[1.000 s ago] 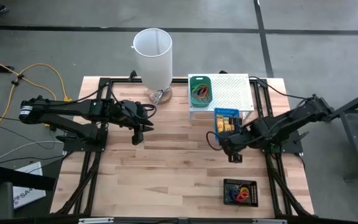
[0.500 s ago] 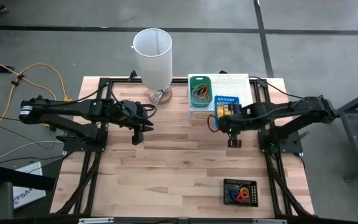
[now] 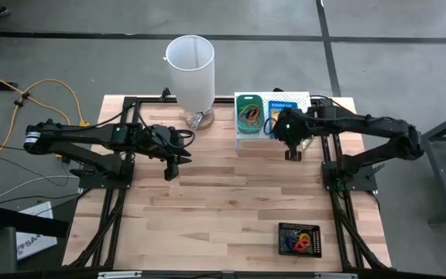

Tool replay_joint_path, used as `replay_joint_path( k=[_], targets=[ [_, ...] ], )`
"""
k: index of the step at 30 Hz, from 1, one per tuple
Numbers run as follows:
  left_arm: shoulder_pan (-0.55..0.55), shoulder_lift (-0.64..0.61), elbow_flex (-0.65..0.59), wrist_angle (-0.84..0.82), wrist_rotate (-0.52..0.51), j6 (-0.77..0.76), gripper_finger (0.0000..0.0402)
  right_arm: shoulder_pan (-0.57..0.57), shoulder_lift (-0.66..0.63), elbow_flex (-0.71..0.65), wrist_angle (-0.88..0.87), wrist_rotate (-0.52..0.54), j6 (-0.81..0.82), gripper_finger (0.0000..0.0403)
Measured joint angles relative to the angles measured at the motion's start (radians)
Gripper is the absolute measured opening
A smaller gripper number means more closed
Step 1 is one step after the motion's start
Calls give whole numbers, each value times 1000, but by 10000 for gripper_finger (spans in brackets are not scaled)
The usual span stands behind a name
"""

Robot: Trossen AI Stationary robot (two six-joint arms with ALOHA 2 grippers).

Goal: Pick & Place Office Desk Supplies
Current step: Put the blue bin on the shelf

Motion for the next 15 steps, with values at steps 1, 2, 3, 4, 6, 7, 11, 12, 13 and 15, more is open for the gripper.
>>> replay_joint_path(
  k=[1,2,3,4,6,7,11,12,13,15],
  targets=[
    [0,0,0,0,0,0,95,-23,0,0,2,-4,-17,3],
    [0,0,0,0,0,0,95,-44,2,0,10,-6,-36,3],
    [0,0,0,0,0,0,95,-64,5,0,22,-13,-53,3],
    [0,0,0,0,0,0,95,-84,10,0,31,-26,-70,3],
    [0,0,0,0,0,0,95,-123,19,0,44,-48,-103,3],
    [0,0,0,0,0,0,95,-141,25,0,49,-57,-117,3],
    [0,0,0,0,0,0,95,-196,59,0,69,-88,-167,3],
    [0,0,0,0,0,0,95,-204,70,0,75,-94,-178,3],
    [0,0,0,0,0,0,95,-210,80,0,80,-100,-187,3],
    [0,0,0,0,0,0,95,-219,98,0,87,-111,-199,3]
  ],
)
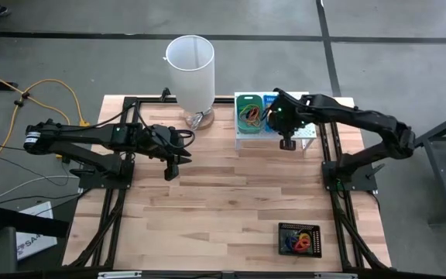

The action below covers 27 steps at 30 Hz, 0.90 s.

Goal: Pick & Place Office Desk Supplies
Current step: Put the blue bin on the shelf

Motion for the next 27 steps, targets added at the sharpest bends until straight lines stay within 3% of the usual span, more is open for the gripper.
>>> replay_joint_path(
  k=[27],
  targets=[
    [0,0,0,0,0,0,95,-20,20,0,8,-19,-41,3]
  ],
)
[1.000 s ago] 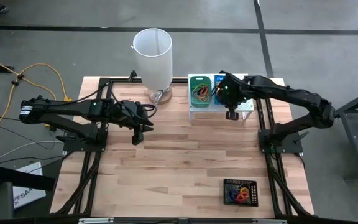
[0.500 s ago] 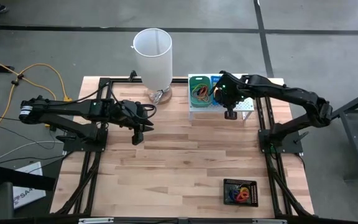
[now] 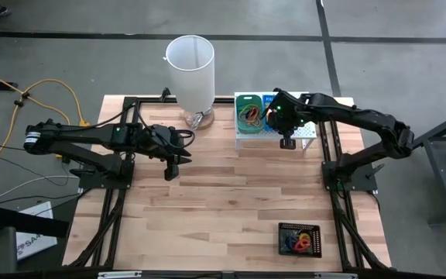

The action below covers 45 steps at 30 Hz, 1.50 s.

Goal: Pick & Place Office Desk Supplies
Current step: Put the blue bin on the shelf, then put the black bin on the shelf

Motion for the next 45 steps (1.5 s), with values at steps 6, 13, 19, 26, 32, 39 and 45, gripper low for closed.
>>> replay_joint_path(
  k=[6,13,19,26,32,39,45],
  targets=[
    [0,0,0,0,0,0,95,0,0,0,-2,0,2,3],
    [0,0,0,0,0,0,95,0,0,0,-5,-4,16,17],
    [0,0,0,0,0,0,95,0,0,0,-5,-4,20,63],
    [0,0,0,0,0,0,95,0,0,0,-5,-4,21,100],
    [0,0,0,0,0,0,95,0,-4,0,-5,-4,21,112],
    [0,0,0,0,0,0,95,0,-30,1,-5,3,19,118],
    [0,0,0,0,0,0,95,0,-74,1,-5,3,18,118]
  ],
)
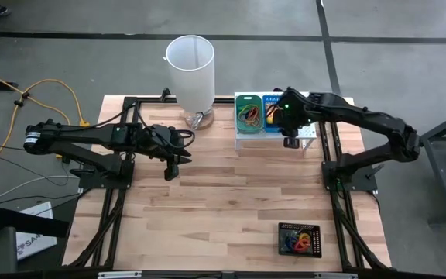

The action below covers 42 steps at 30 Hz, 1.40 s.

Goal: Pick & Place Office Desk Supplies
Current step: Put the black bin on the shelf

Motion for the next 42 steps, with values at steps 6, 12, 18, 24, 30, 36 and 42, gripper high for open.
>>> replay_joint_path(
  k=[6,12,18,24,30,36,42],
  targets=[
    [0,0,0,0,0,0,95,0,-47,0,11,-2,0,118],
    [0,0,0,0,0,0,95,0,-96,0,16,-3,0,118],
    [0,0,0,0,0,0,95,6,-112,0,16,-3,5,118],
    [0,0,0,0,0,0,95,48,-111,0,16,-3,7,118],
    [0,0,0,0,0,0,95,143,-111,0,1,-3,98,118],
    [0,0,0,0,0,0,95,282,-111,0,-33,0,232,118],
    [0,0,0,0,0,0,95,449,-111,0,-43,0,374,118]
  ],
)
